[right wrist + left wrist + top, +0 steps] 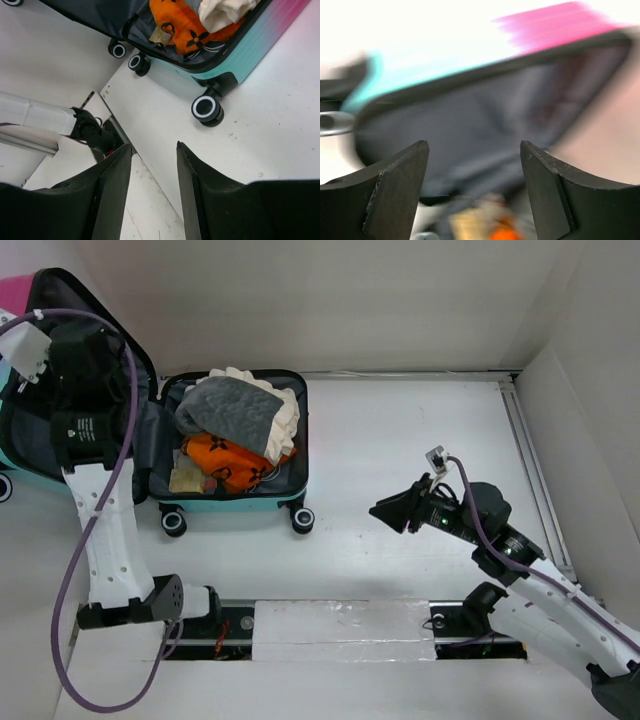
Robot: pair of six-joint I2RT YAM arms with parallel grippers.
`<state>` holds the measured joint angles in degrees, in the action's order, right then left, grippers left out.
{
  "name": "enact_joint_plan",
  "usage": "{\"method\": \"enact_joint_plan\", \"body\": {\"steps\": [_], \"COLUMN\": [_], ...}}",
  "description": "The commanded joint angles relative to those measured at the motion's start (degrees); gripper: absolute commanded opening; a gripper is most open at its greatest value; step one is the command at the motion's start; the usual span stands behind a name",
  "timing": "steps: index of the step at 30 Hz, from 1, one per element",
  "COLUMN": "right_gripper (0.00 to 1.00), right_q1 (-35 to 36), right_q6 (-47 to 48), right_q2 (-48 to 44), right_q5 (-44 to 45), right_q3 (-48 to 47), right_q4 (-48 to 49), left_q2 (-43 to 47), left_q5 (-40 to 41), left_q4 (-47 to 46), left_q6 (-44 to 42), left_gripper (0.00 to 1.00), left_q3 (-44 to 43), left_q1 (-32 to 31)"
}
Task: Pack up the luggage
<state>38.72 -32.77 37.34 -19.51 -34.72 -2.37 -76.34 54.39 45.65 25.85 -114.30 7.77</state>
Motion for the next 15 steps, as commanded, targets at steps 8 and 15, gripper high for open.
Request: {"method": "enact_joint_plan", "body": {"steps": [8, 15], "right_gripper": [0.47, 0.47], "right_q1": [0.92, 0.92], "right_q6": [0.87, 0.87], "right_q2": [0.54, -0.6], "right_q5": [0.0, 0.0], "right_q3": [-0.17, -0.17], "right_q4": [2.99, 2.46], "left_q2": [19.48, 29.21], "left_q5": [5.27, 7.83], "left_q4": [-9.13, -16.08], "left_q6": [0.69, 0.74], "left_gripper": [0.73, 0.76], "left_q3": [31.5, 52.48], "left_q1": [-2.06, -2.06]}}
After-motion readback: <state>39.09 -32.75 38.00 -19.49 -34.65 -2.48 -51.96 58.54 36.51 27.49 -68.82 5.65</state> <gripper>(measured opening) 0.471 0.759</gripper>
